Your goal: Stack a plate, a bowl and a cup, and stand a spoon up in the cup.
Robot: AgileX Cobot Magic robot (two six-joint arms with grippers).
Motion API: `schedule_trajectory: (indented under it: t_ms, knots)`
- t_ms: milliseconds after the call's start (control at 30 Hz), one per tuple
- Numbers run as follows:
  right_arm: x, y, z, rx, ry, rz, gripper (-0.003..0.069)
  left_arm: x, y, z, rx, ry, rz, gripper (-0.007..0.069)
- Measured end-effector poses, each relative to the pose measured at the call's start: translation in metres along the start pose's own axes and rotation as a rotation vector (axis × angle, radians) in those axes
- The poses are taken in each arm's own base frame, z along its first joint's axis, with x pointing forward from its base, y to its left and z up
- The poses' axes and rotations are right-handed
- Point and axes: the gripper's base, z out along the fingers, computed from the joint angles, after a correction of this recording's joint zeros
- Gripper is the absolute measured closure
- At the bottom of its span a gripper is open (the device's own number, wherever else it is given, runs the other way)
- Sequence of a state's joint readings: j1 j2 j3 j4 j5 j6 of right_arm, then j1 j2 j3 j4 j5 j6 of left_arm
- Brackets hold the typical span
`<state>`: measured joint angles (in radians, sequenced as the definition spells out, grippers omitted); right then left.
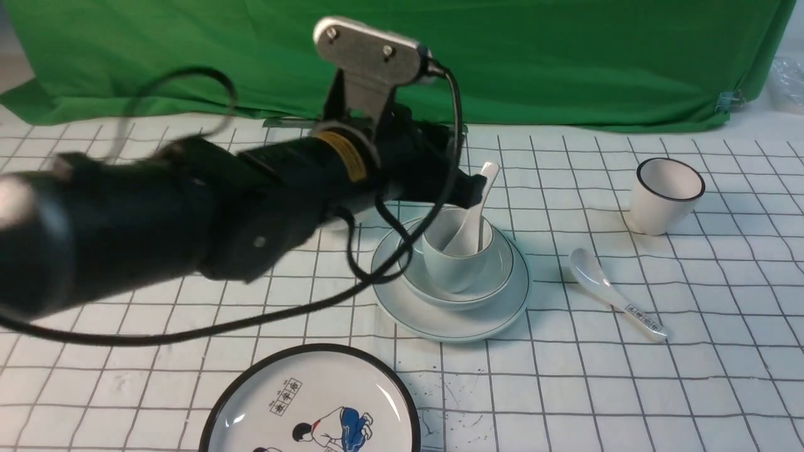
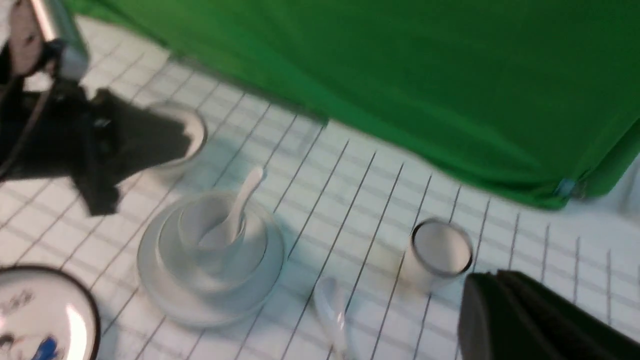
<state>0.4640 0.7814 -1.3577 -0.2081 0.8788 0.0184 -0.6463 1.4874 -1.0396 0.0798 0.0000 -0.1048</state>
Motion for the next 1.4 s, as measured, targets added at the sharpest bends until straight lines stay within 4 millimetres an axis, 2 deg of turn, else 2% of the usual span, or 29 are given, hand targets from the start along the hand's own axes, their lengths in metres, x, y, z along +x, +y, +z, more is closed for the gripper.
schedule_trajectory:
  t_ms: [100, 200, 300, 367, 400, 467, 500, 567, 700, 867, 1400]
  knots:
    - [0.025, -0.004, -0.028, 0.032, -0.249, 0.05, 0.0634, -0.013, 0.001, -0.051, -0.012, -0.003, 0.012, 0.0618]
    - [0.062, 0.0, -0.041, 0.026, -0.43, 0.072, 0.0634, -0.005, 0.001, -0.103, -0.013, -0.057, 0.01, 0.0624]
    - [0.106, 0.009, -0.038, -0.009, -0.556, 0.073, 0.0634, 0.016, 0.002, -0.147, -0.009, -0.112, -0.038, 0.0624]
    - [0.123, 0.014, -0.033, -0.028, -0.601, 0.066, 0.0634, 0.032, 0.002, -0.168, -0.005, -0.14, -0.072, 0.0624]
    - [0.133, 0.016, -0.033, -0.038, -0.644, 0.064, 0.0631, 0.047, 0.002, -0.183, -0.002, -0.159, -0.091, 0.0624]
    - [0.148, 0.02, -0.027, -0.052, -0.673, 0.058, 0.0623, 0.062, 0.003, -0.196, 0.0, -0.18, -0.102, 0.0624]
    - [0.147, 0.02, -0.028, -0.052, -0.682, 0.059, 0.0622, 0.066, 0.003, -0.199, 0.001, -0.184, -0.104, 0.0624]
    - [0.158, 0.023, -0.024, -0.061, -0.698, 0.056, 0.0609, 0.087, 0.003, -0.211, 0.003, -0.2, -0.12, 0.0624]
    - [0.16, 0.024, -0.023, -0.067, -0.702, 0.067, 0.0586, 0.107, 0.004, -0.226, 0.013, -0.246, -0.144, 0.0624]
    - [0.16, 0.024, -0.024, -0.07, -0.712, 0.068, 0.0571, 0.108, 0.004, -0.235, 0.019, -0.293, -0.145, 0.0624]
    - [0.159, 0.024, -0.024, -0.071, -0.716, 0.069, 0.0533, 0.108, 0.004, -0.237, 0.004, -0.309, -0.098, 0.0623]
